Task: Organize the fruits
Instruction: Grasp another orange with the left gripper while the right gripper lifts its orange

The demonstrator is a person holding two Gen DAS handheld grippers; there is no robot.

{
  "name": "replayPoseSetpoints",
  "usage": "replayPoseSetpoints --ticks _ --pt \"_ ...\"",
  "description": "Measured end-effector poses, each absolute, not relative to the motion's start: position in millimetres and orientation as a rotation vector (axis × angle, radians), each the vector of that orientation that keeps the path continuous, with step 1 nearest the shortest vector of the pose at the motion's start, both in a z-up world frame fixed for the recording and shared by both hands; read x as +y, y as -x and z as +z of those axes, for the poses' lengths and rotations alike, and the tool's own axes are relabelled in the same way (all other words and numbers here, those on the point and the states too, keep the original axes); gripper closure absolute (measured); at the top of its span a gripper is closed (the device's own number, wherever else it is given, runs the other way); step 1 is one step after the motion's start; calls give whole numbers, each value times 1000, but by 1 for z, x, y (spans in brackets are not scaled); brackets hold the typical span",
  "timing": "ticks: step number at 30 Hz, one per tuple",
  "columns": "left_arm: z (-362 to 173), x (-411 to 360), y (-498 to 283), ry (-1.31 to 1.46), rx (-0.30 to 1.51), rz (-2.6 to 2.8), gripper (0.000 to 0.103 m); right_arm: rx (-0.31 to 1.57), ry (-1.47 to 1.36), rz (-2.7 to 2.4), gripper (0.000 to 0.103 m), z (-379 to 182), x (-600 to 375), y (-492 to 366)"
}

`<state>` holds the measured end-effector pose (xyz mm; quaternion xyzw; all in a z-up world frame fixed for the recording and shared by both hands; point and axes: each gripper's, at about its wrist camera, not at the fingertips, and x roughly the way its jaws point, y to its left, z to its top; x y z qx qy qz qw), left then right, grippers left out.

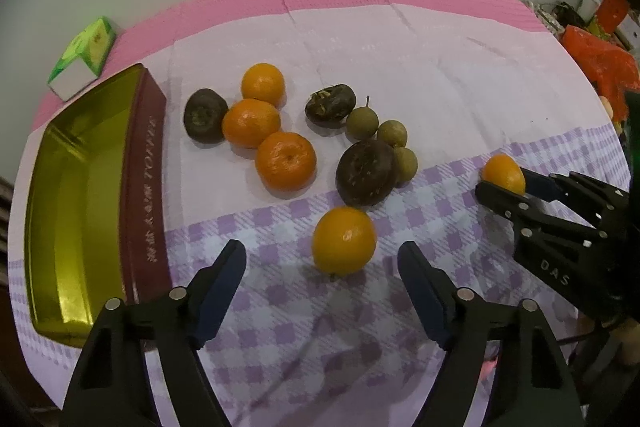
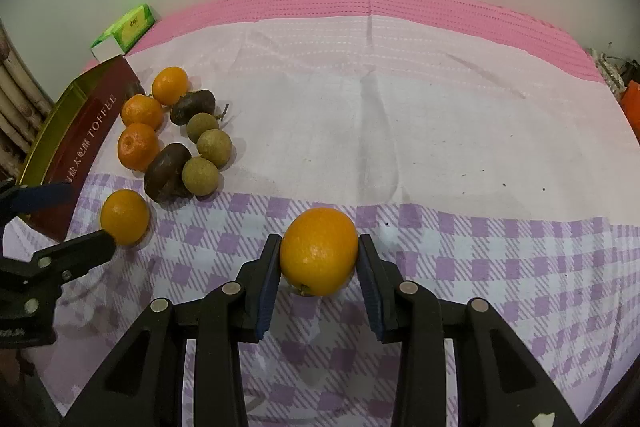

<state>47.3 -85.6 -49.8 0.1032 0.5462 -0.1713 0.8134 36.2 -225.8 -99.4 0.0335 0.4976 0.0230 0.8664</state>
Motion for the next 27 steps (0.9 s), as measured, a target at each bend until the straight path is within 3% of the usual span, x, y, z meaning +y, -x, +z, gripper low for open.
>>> replayPoseSetpoints --ticks 13,18,27 --pt "-70 -94 -61 -232 1216 -375 49 1041 -83 51 68 -99 -228 -37" --pt "-74 -95 -61 -228 1229 -380 65 1041 -85 49 68 -99 -226 -37" --pt "-72 -87 -61 -195 1229 -369 65 1042 -83 50 68 -99 -226 -37"
